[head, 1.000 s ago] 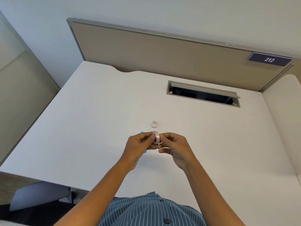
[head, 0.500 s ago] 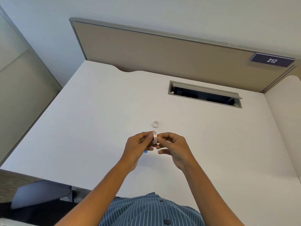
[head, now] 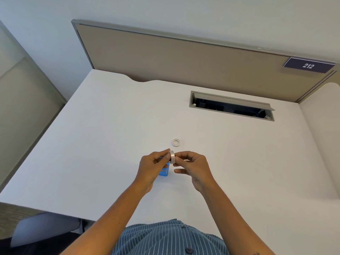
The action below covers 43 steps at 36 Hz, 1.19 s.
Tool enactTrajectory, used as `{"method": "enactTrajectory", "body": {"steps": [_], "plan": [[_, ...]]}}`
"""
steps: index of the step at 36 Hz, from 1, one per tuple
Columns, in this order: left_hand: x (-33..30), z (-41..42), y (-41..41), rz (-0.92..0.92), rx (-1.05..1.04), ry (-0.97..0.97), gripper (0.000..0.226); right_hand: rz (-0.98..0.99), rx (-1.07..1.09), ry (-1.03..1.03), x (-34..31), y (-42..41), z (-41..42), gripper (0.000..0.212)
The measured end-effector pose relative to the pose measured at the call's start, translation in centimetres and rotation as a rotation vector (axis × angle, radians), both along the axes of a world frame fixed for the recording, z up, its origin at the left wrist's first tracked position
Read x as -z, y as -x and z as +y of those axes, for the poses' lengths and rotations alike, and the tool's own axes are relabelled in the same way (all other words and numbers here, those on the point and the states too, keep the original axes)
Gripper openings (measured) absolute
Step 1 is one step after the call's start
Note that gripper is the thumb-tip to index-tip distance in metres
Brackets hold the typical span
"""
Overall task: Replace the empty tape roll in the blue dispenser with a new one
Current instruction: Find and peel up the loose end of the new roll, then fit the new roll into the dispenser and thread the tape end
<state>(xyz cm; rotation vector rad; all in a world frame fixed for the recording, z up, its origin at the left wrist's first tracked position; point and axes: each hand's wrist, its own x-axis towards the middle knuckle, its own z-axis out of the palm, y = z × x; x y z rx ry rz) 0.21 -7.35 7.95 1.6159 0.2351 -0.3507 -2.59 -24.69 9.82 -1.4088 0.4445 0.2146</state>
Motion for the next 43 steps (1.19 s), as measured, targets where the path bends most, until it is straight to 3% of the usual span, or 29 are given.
{"method": "enactTrajectory", "body": {"steps": [17,22,34,43], "plan": [[2.9,1.9,-2.1,-0.112,0.095,-0.152,0.029,0.084,0.062,0.079,3.0,-2.5,1.9,0.007],[3.8,2.2,-2.2,-0.124,0.115,-0.163,0.031,0.091,0.043,0.130,3.4,-2.8,2.7,0.020],[6.1,2.6,-2.7,-0.149,0.171,-0.261,0.031,0.090,0.042,0.516,5.4,-3.5,4.1,0.017],[7.3,3.1,-3.2,-0.121,0.136,-0.262,0.033,0.074,0.044,0.671,6.2,-4.1,5.3,0.017]]}}
